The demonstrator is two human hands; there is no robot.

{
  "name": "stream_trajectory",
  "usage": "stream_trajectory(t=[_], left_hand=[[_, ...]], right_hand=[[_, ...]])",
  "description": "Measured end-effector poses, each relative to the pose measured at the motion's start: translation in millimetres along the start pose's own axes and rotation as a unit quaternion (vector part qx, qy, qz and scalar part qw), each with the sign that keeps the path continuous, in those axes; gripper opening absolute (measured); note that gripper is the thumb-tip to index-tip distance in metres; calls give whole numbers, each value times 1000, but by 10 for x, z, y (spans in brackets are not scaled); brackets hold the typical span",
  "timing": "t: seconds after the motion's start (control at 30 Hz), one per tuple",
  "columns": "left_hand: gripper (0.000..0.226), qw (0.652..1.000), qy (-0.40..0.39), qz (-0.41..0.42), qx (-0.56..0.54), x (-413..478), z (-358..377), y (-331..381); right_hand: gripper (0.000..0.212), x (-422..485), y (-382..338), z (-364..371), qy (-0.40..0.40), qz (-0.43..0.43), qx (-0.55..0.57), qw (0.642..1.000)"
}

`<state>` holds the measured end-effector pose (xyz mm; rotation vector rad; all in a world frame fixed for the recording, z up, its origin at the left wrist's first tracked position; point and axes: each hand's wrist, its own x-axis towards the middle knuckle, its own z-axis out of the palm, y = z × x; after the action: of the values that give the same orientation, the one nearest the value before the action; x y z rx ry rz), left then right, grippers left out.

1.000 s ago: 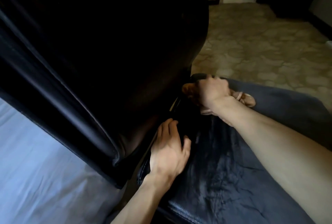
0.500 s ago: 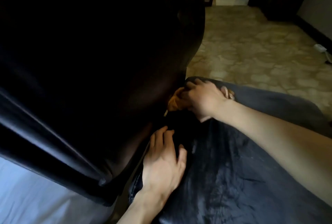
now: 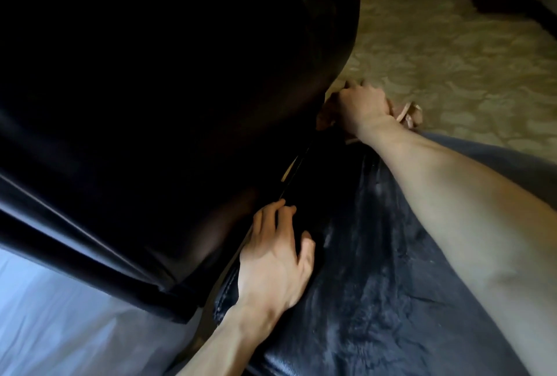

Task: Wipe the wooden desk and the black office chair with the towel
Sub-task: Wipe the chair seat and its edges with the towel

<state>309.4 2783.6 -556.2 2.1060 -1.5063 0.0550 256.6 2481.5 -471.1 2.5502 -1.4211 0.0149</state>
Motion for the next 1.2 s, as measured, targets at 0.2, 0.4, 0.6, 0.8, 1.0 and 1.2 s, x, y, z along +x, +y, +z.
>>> stream_trajectory(t=[0.2,0.4,0.6,0.8,1.0,1.2], left_hand=[[40,1000,-16,-13,14,-2,4,40],[56,998,-22,-50,-22,19,-44,63],[80,996,-39,-66,-53,-2,-120,86],[68,987,-19,-97,-124,-28,-132,104],[63,989,4,-84,-124,17,-97,45],[73,988,5,-66,-140,37,-99,54]], right_hand=[[46,-184,-31,-334,-159,-14,146,976],[21,-791,-268,-480,-226,-190,116,948],[18,-846,67,-718,-216,-166,131,953],[32,-418,186,-621,-102,-34,91,990],[36,-655,-175,-291,-150,-84,113,978],[25,-1219,-198,-197,-158,-238,113,951]])
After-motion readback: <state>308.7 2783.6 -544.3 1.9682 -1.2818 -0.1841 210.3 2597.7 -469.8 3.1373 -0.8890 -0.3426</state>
